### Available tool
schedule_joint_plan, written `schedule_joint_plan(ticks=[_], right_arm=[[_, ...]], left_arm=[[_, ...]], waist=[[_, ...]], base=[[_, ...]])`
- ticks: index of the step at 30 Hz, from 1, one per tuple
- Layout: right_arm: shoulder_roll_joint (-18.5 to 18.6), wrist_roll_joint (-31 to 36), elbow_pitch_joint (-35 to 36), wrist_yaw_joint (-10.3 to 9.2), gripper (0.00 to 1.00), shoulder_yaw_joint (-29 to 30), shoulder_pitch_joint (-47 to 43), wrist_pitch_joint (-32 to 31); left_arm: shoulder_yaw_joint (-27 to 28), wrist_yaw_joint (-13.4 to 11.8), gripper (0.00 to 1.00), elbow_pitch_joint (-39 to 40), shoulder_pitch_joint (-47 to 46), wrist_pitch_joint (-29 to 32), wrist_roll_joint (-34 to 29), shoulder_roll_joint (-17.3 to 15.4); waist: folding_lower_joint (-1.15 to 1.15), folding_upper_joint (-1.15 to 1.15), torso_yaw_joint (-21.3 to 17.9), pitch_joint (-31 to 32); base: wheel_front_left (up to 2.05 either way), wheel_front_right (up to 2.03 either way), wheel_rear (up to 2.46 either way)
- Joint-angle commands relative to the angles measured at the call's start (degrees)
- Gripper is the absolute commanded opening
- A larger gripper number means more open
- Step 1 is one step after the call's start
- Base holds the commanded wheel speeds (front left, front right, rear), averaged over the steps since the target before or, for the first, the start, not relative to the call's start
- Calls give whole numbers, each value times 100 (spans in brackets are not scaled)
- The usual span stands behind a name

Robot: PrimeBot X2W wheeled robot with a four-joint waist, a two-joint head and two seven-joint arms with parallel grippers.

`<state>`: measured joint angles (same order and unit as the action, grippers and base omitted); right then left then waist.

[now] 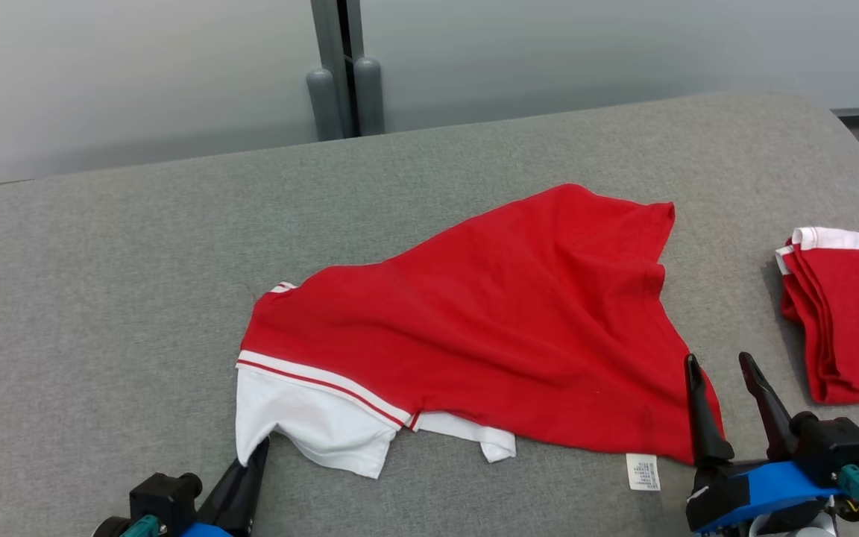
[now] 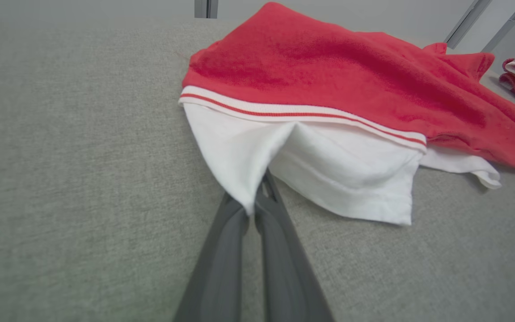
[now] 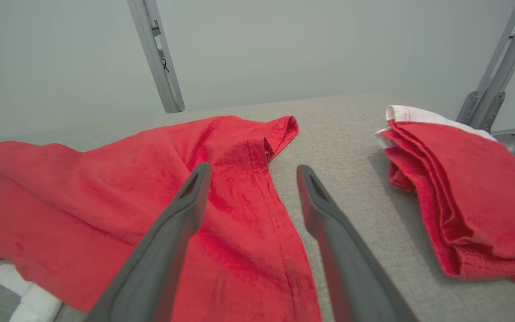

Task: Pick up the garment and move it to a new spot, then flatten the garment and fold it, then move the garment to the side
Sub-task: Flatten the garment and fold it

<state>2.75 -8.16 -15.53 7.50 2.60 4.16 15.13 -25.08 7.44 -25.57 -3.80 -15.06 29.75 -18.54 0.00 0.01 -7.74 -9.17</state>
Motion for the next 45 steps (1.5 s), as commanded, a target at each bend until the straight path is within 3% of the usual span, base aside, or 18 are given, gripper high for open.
schedule_joint_plan(ticks=[1,11,23,28,29,31,36,45], right_arm=[[29,-8,-43,-2,100,22,-67,2],[29,167,-598,-2,100,187,-164,2],[27,485,-2160,-2,100,746,-46,2],[24,405,-2563,-2,100,686,72,-6],[17,386,-2659,-2,40,630,89,-17],[8,280,-2742,0,0,506,118,-26],[2,-98,-2388,1,0,244,192,-3],[30,-733,-877,-1,0,74,631,2]], left_arm=[[-51,9,0,24,14,-14,14,-11],[-320,9,0,-47,195,-13,141,90],[-509,9,0,-195,155,-14,289,9],[-575,9,0,-155,103,-13,345,-54],[-579,9,0,-147,103,-13,347,-56],[-594,9,0,-137,85,-13,356,-66],[-517,9,0,50,-18,-13,437,-108],[-124,9,0,911,-471,-13,449,-269]], waist=[[0,-1,48,37],[0,-1,483,485],[0,-1,528,404],[0,-1,531,333],[0,-1,532,325],[0,-1,531,309],[0,-1,526,341],[0,-1,546,693]], base=[[0,0,0],[0,0,0],[0,0,0],[0,0,0],[0,0,0],[0,0,0],[0,0,0],[0,0,0]])
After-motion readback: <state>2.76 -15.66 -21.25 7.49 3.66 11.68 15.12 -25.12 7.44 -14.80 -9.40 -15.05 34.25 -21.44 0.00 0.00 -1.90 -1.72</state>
